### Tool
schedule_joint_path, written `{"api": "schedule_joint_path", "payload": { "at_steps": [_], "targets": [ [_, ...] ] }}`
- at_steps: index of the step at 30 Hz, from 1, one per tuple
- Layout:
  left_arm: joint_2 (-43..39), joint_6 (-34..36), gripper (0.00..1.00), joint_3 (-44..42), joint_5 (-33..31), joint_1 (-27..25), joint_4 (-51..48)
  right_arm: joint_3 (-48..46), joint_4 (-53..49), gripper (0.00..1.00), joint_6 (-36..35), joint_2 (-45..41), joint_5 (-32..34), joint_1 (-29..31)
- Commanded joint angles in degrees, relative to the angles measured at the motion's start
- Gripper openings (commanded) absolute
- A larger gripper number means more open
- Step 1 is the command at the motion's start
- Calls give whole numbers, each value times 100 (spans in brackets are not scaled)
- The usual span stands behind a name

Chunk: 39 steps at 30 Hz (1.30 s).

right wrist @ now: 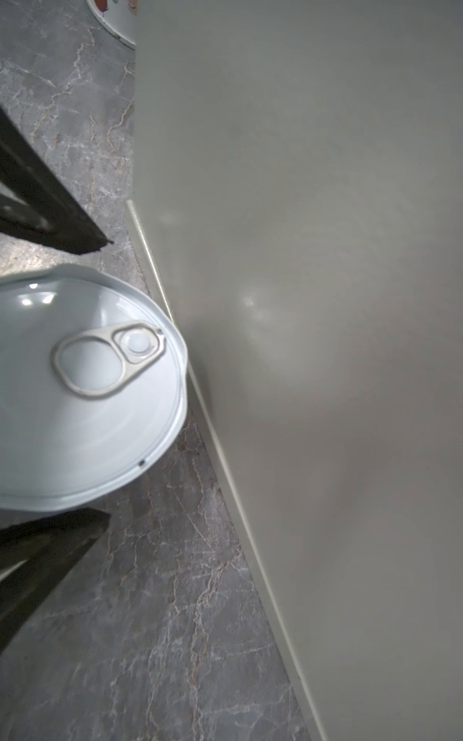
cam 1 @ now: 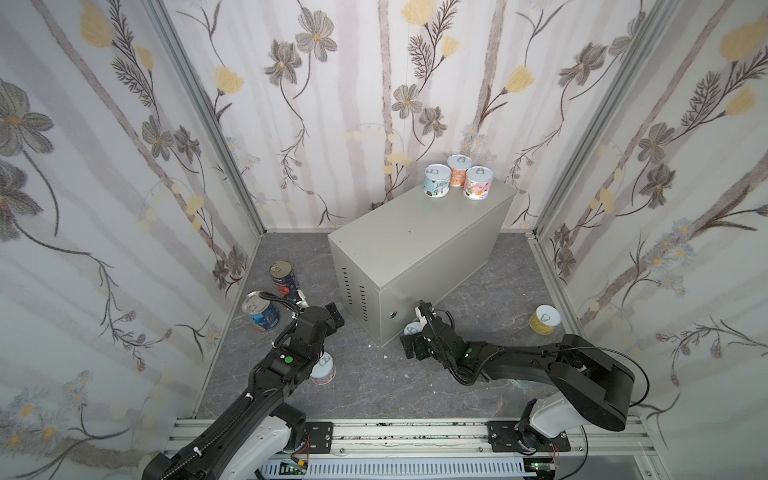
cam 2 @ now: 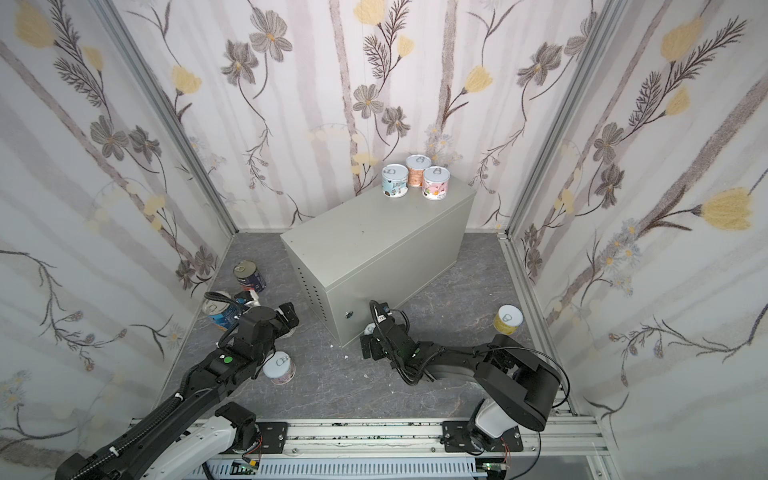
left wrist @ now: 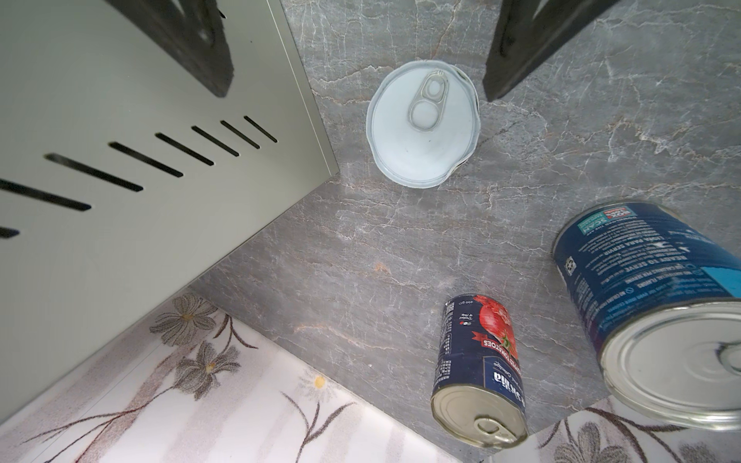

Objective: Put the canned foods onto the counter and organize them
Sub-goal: 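Lower the right gripper onto the white-lidded can beside the cabinet and close it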

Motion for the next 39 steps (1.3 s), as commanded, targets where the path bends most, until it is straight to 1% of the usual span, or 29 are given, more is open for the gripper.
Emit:
{"api": "schedule_joint_path", "payload": {
  "at_steps": [1, 9, 17, 25, 28, 33, 39],
  "targets": [
    [-8, 41, 100, -4, -36, 1, 184, -95, 573, 99, -101, 80, 418, 106],
    [86, 64, 100, 7, 63, 11, 252, -306, 1052, 96, -131, 279, 606, 177],
    [5, 68, 100, -20, 68, 11, 252, -321, 1404, 93, -253, 651, 537, 178],
    [-43, 47, 100, -37, 112, 9, 244, -354, 1631, 92, -263, 821, 525, 168],
    [-35, 37, 100, -24, 135, 6, 244, -356, 1643, 89, -272, 821, 529, 169],
    [-100, 113, 100, 13, 268, 9, 244, -372, 1621, 77, -264, 778, 567, 169],
    [-358, 213, 100, 7, 301, 10, 210, -408, 1592, 68, -253, 670, 600, 168]
  ]
}}
